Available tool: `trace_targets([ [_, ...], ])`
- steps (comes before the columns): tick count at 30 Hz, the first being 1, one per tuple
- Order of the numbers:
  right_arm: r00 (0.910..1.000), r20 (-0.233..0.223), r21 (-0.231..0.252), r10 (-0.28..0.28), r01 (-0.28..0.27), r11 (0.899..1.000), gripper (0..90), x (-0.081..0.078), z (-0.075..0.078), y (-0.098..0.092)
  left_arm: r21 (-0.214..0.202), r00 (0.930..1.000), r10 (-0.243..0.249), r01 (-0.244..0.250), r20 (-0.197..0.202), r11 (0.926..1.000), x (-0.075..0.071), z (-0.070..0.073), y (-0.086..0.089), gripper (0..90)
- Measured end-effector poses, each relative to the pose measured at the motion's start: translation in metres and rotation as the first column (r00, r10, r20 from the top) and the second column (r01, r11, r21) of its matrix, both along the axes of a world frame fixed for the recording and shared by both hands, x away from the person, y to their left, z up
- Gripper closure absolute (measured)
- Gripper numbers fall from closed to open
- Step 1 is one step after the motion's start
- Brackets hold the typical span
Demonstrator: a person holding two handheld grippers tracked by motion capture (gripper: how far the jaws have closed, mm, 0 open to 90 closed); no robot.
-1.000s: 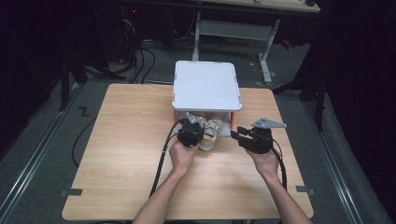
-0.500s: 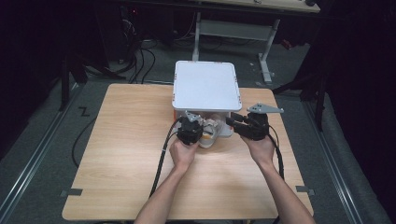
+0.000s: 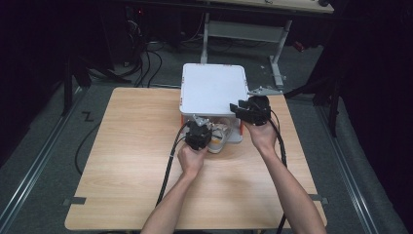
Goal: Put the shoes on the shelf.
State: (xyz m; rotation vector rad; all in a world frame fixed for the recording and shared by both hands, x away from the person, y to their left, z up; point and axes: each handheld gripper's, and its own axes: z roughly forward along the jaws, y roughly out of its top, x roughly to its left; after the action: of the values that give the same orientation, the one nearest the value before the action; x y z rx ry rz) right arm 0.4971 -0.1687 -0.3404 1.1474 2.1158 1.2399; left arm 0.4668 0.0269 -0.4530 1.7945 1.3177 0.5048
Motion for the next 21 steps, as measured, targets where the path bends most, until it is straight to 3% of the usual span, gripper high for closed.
trace_targets([
  [7,0.9990,-0.027,-0.045,-0.036,0.035,0.998,56.6,0.017,-0.005,0.009,-0.011,0.9999,0.017,-0.016,0.002,0.9998,0.004,-0.001,-0.001,84.5],
  [16,0.9999,-0.006,-0.097,-0.008,0.008,0.995,53.5,0.017,-0.006,0.012,-0.033,0.9990,0.044,-0.043,0.012,0.9985,0.008,-0.003,-0.005,83.6],
  [21,1.0000,-0.003,-0.107,-0.004,0.004,0.994,53.4,0.016,-0.006,0.013,-0.018,0.9993,0.032,-0.031,0.018,0.9993,0.008,-0.004,-0.004,77.4],
])
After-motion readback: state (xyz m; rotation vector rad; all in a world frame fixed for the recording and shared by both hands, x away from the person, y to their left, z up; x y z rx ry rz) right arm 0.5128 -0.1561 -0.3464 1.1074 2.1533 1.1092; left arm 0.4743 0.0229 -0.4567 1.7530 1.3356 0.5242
